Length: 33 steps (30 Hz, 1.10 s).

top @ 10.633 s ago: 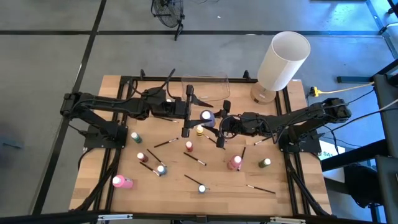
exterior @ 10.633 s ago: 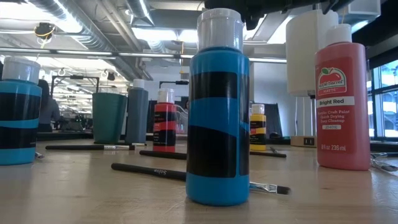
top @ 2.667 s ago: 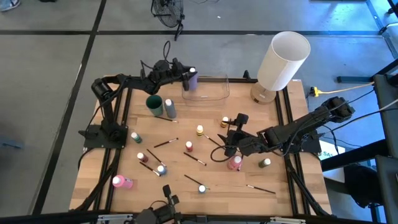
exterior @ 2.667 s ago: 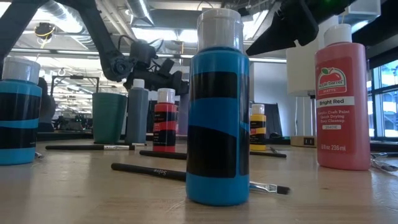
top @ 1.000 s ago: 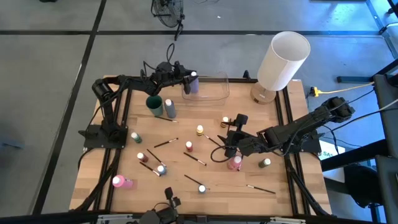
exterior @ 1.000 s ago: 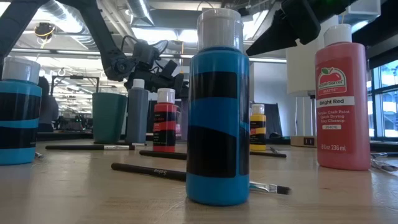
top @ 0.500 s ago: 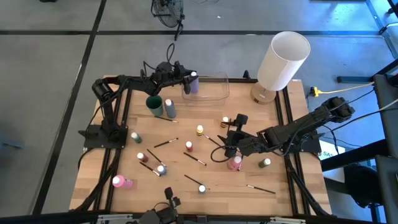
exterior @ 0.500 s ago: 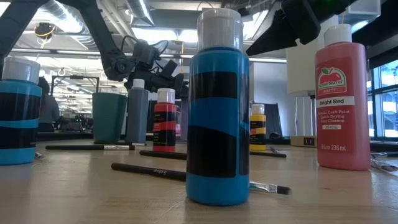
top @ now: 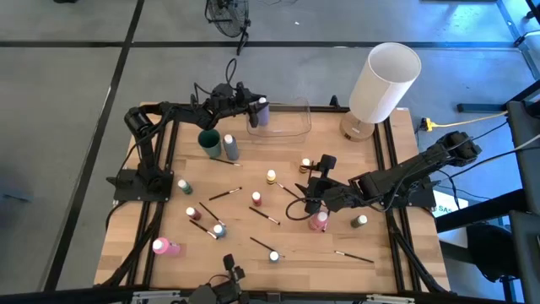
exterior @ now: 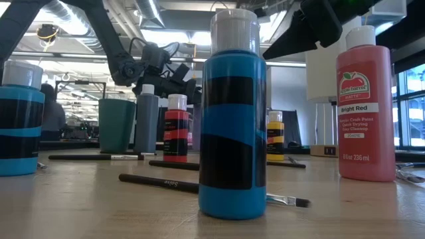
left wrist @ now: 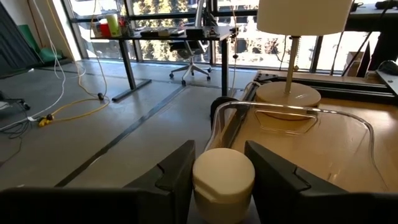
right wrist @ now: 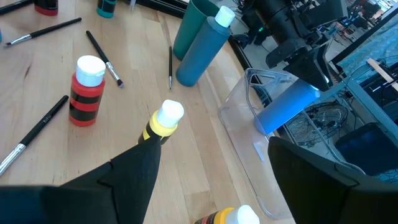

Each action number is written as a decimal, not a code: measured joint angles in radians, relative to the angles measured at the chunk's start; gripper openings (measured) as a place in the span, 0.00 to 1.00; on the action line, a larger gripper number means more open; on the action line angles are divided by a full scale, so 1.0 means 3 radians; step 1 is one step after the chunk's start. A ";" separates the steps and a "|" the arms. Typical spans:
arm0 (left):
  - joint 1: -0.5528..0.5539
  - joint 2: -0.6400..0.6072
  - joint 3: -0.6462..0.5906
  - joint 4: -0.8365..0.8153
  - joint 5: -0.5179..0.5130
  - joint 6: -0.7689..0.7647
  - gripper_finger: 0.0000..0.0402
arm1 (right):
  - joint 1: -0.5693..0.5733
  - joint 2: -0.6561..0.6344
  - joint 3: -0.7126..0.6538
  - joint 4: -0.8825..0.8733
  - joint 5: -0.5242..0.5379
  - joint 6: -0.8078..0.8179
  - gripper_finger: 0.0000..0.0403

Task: Pick & Place Paint Supplies
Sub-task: Put the violet bottle into the transparent bin

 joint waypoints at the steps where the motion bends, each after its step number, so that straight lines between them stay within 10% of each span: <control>1: 0.0000 0.0000 0.0000 0.0000 0.0000 -0.0001 0.33 | 0.0001 0.0000 0.0000 0.0000 0.0000 0.0000 0.75; 33: 0.0000 0.0004 0.0000 0.0003 0.0003 -0.0415 0.37 | 0.0000 0.0000 0.0000 0.0000 0.0001 0.0003 0.75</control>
